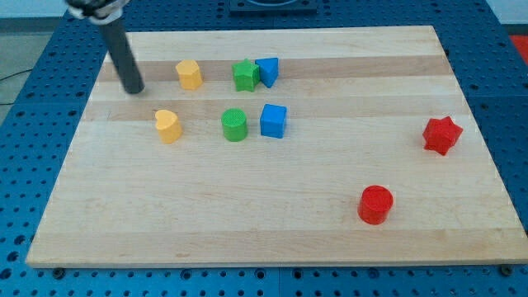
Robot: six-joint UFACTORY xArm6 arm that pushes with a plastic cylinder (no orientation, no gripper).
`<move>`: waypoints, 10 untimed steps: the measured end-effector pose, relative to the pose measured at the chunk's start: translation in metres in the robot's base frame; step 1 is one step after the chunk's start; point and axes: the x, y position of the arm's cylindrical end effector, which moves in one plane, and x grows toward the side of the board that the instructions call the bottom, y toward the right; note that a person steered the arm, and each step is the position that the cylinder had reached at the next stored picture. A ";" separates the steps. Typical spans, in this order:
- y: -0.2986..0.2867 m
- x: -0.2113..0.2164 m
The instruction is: Move the red circle diagonally left of the red star
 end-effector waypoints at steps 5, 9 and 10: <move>0.361 0.220; 0.393 0.123; 0.343 0.095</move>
